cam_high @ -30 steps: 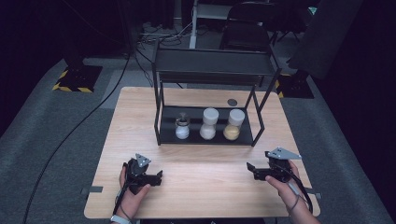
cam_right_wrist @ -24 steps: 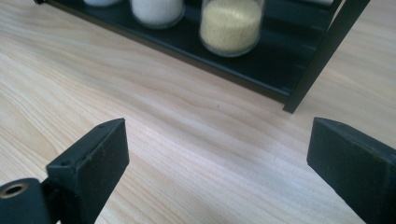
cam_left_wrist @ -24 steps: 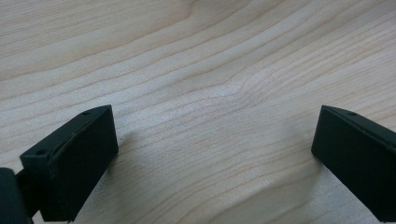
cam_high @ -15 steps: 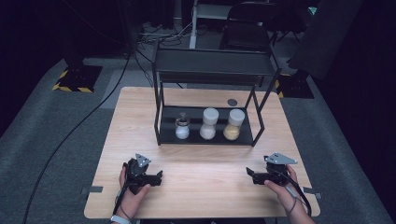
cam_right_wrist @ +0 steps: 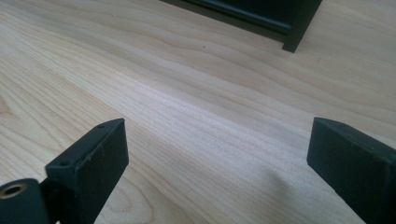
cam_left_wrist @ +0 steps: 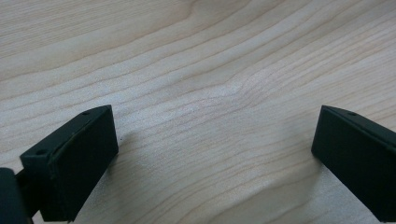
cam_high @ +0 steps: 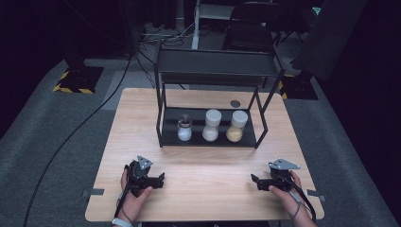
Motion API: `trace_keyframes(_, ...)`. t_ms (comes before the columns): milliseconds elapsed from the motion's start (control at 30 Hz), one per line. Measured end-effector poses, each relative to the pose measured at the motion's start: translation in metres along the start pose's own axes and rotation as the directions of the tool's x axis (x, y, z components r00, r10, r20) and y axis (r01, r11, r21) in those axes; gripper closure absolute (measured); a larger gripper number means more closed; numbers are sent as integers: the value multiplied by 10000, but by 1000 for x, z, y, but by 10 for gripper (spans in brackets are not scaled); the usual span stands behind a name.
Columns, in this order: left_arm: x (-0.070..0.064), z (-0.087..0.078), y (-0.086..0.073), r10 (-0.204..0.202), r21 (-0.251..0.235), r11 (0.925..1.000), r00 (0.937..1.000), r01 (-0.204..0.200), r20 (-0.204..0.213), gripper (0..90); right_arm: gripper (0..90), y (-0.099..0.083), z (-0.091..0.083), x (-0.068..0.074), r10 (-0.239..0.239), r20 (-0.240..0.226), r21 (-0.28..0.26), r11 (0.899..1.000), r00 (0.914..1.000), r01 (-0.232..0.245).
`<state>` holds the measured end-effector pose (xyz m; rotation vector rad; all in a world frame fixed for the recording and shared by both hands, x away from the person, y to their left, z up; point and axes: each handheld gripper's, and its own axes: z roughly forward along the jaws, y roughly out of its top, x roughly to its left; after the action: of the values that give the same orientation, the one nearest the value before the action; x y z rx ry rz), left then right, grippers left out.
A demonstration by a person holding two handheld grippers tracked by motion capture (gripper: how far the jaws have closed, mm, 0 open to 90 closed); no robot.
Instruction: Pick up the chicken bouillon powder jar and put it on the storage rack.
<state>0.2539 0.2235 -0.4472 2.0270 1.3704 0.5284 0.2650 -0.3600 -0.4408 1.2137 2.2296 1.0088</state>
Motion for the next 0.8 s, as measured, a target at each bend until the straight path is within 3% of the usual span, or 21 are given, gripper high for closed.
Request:
trace_keyframes(233,0,0,0,3,-3,10000,10000,-3,0,4,49,-6,5,-4,-16,55,123,9999,10000,16)
trace_keyframes(333,0,0,0,0,0,10000,10000,0,-1,4,19,-3,8,-8,-50,-37,482,9988,10000,52)
trace_keyframes(800,0,0,0,0,0,10000,10000,0,-7,4,3,-2,9,-13,-194,-234,517,9984,9995,205)
